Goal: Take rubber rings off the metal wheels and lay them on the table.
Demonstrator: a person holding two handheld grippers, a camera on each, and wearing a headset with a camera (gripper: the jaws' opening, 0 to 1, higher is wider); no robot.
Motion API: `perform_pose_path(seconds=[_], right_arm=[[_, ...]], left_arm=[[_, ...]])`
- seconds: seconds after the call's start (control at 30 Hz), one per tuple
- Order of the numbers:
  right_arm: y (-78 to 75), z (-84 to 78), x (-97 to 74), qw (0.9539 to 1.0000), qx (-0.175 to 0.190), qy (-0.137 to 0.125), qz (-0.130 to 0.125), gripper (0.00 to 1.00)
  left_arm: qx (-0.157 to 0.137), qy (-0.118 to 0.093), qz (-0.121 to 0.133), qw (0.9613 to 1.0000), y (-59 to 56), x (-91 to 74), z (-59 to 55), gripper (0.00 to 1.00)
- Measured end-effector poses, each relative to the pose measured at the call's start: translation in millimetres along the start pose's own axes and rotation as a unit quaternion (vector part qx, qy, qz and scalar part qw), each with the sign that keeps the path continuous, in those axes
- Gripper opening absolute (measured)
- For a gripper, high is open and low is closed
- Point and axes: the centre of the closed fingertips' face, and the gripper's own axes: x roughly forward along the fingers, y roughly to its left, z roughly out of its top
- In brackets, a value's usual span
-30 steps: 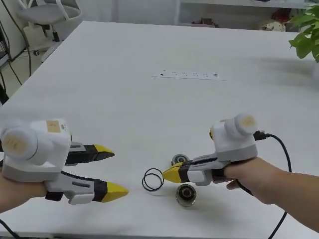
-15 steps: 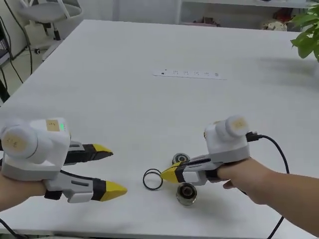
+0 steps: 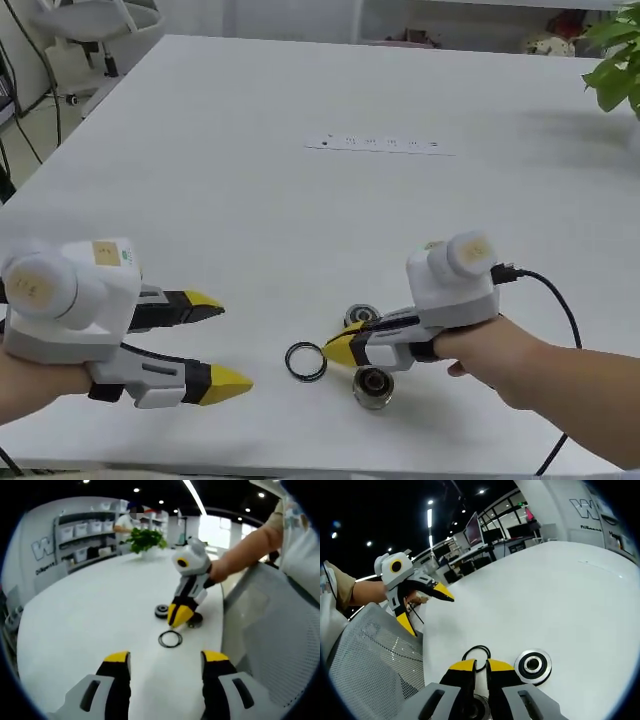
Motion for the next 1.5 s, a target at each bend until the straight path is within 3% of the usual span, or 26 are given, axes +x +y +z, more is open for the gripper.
perform_pose_path(seconds=[0.43, 0.93, 1.2, 1.5], right_arm=[[-5.5, 16.7, -19.3, 0.9993, 0.006, -0.035, -0.004, 0.10], [-28.0, 12.7, -59.1, 0.9971, 0.012, -0.066, -0.035, 0.16], [-38.5, 7.1, -64.5, 0.9962, 0.005, -0.066, -0.056, 0.20], [-45.8, -2.6, -63.1, 0.9964, -0.020, -0.043, -0.070, 0.23]], left_arm=[[0.006, -0.001, -0.005, 1.0000, 2.7, 10.0, 10.1, 0.57], [0.014, -0.015, -0.011, 0.9997, 8.1, 28.2, 33.7, 0.56], [0.020, -0.009, -0.028, 0.9994, 3.3, 48.5, 37.6, 0.55], [0.020, -0.002, -0.038, 0.9991, 4.1, 62.6, 41.2, 0.52]])
